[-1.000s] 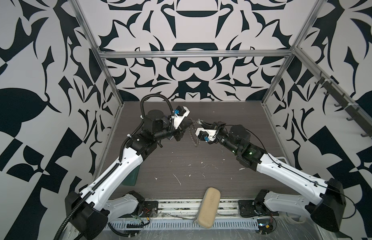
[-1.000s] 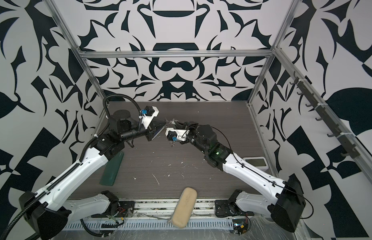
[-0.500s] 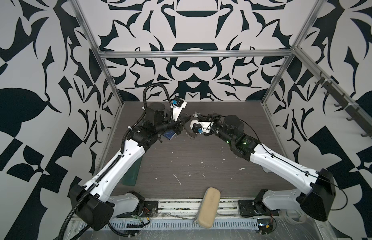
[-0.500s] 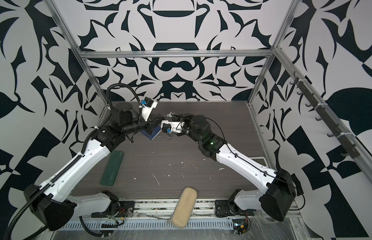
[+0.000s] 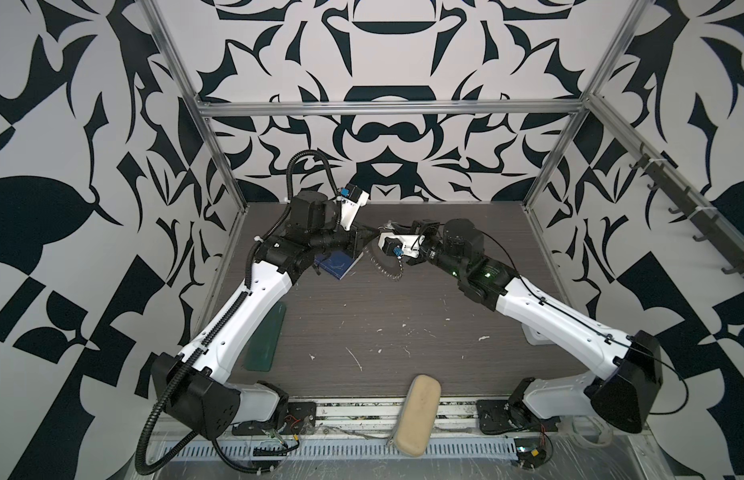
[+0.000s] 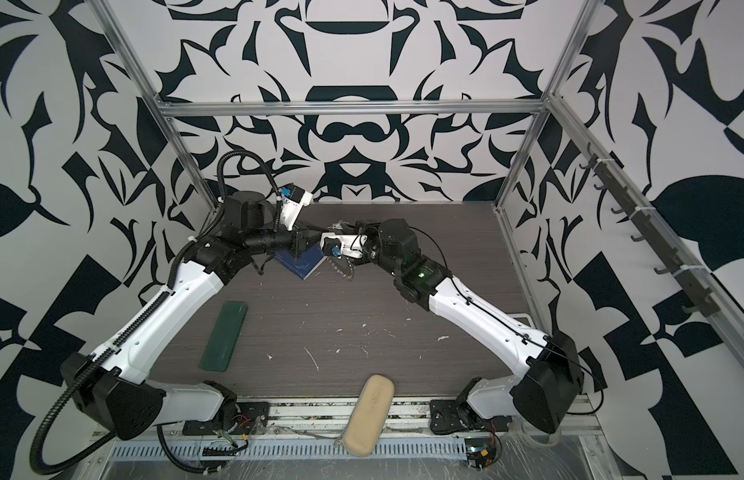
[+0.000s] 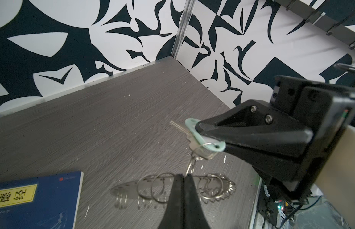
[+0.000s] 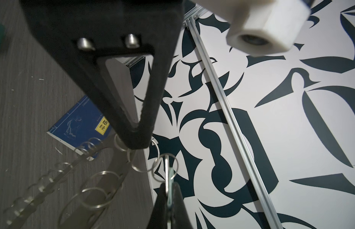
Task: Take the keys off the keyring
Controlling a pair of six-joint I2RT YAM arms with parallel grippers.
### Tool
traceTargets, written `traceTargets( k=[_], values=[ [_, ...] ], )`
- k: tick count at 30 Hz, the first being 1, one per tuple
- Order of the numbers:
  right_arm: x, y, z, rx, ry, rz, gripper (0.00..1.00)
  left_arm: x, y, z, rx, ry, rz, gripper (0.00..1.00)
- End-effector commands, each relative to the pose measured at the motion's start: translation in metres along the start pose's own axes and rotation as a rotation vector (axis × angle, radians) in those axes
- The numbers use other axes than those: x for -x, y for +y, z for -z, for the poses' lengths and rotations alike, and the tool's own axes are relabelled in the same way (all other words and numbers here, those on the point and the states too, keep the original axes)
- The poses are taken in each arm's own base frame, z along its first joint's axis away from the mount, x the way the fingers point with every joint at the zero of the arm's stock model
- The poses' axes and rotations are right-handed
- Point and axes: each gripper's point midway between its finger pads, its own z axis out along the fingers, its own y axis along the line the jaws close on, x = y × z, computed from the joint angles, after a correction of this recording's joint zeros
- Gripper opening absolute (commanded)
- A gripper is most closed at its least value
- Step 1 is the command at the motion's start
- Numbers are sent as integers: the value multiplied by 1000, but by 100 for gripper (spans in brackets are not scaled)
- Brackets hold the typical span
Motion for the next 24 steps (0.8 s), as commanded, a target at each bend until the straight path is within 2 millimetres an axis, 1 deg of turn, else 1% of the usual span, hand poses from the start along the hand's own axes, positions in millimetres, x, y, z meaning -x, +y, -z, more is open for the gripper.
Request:
traceTargets(
  k=[1,10,17,21,24],
  values=[
    [79,-88,38,-233,-266,-20,0,-31,16,-7,38,121,114,0],
    [94,-84,34,-191,-316,-18,0,-28,16,-18,-4,139,134,0],
    [104,-69,24,-141,-339,-25,0,-16,11,-19,-34,117,123,0],
    [104,-64,20,-119,-333,-35,0,-7,7,-18,-54,85,111,0],
    [98,-58,18,-110,-313,-37,0,0,2,-16,-72,55,100,0]
  ],
)
